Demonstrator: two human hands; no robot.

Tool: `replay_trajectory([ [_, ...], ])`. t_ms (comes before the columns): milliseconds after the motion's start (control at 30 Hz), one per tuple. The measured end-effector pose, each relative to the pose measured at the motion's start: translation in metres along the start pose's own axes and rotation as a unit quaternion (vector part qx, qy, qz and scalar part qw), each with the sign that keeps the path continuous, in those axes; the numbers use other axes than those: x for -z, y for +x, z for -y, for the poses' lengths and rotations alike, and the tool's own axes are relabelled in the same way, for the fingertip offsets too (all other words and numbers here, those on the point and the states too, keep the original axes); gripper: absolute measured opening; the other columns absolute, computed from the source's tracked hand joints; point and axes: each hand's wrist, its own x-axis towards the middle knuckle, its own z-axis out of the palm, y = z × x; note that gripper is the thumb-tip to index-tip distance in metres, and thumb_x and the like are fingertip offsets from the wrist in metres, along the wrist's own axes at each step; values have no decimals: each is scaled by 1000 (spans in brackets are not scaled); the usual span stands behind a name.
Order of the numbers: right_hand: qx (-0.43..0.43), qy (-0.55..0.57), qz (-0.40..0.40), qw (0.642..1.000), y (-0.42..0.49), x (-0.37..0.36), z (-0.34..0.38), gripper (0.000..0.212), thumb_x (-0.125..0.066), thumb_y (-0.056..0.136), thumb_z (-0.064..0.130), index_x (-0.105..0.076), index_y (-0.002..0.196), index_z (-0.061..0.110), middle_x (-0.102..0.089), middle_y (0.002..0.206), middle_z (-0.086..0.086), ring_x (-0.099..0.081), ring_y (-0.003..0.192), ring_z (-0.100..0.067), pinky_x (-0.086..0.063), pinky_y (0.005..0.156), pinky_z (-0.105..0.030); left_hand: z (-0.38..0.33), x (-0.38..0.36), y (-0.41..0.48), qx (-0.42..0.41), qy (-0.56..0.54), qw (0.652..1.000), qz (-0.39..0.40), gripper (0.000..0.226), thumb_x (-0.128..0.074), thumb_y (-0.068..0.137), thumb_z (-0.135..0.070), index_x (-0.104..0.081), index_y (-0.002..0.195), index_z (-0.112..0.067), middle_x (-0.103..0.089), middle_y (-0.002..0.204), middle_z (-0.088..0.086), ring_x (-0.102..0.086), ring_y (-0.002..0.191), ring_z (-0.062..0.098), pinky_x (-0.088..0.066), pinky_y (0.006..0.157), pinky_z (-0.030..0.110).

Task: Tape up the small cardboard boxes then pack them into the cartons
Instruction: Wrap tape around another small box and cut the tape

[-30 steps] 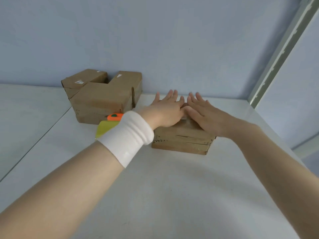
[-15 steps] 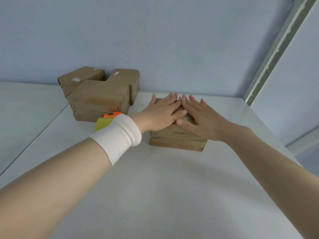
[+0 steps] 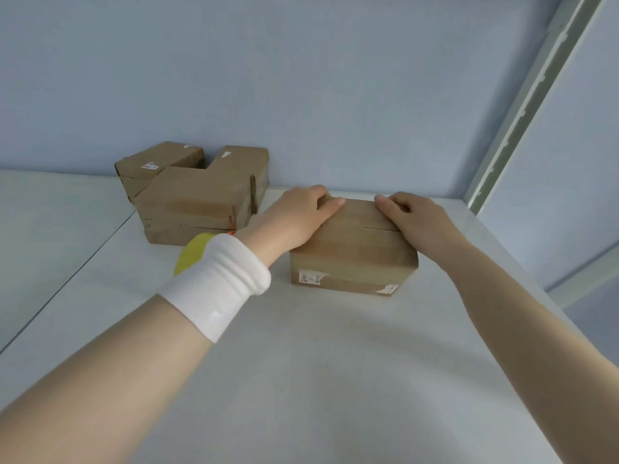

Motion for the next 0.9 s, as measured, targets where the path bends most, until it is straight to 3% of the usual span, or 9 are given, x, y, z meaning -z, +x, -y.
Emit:
replay_trajectory([
  [67,-3,-70,-36,997,6,-2,8,34,-41,95,47,-58,116,26,-60,107,7,-55,106,-18,-43,80,-28,-2,-2,7,-12,81,997,-14,40,-34,99,-41,-56,123,-17,-55,119,9,-51,115,25,-40,92,33],
  [133,31,-149,-59,987,9,-4,15,39,-37,99,37,-48,133,23,-54,130,0,-45,126,-23,-37,98,-37,-7,0,15,-58,123,991,-2,42,-29,101,-35,-48,135,-17,-42,141,13,-30,137,28,-26,108,38],
  [200,93,-208,-15,974,7,-10,17,43,-28,102,30,-38,141,16,-40,146,-5,-21,142,-23,-23,110,-38,-9,-5,18,-89,136,986,43,45,-23,102,-34,-38,142,-20,-30,151,11,-19,142,26,-19,112,41],
  [267,133,-248,57,958,1,-20,15,49,-19,102,31,-23,147,13,-21,156,-2,-2,146,-17,-7,116,-35,-8,-14,18,-89,172,977,84,47,-16,102,-37,-23,147,-26,-16,157,5,-10,145,23,-10,116,42],
  [333,136,-263,89,951,-1,-20,11,53,-15,102,35,-11,150,13,-7,159,1,3,146,-12,0,117,-31,-7,-18,20,-79,193,972,109,49,-12,102,-39,-11,149,-31,-4,159,1,-2,146,20,-2,117,42],
  [400,133,-269,106,948,0,-14,10,56,-14,101,37,-6,150,12,-1,159,2,6,145,-10,2,116,-29,-9,-11,26,-84,200,969,123,49,-13,101,-39,-9,150,-30,-5,159,2,-4,146,21,-3,117,42],
  [567,151,-300,89,938,-5,-20,6,59,-15,100,39,-2,150,11,0,159,2,6,145,-7,3,117,-26,-1,-19,25,-115,224,962,101,54,-12,102,-35,-2,150,-13,1,159,2,2,146,12,4,117,36],
  [733,141,-284,154,936,2,-9,9,65,-14,97,46,3,149,12,7,159,1,8,144,-6,4,116,-25,-1,-13,34,-106,212,959,153,57,-11,101,-38,6,149,-12,8,158,3,8,145,12,7,117,35],
  [900,153,-280,125,939,-2,-17,5,66,-18,96,48,-1,150,14,4,159,1,6,145,-7,5,116,-26,2,-20,26,-119,220,960,124,57,-11,101,-37,3,149,-11,5,159,3,6,145,12,8,116,37],
])
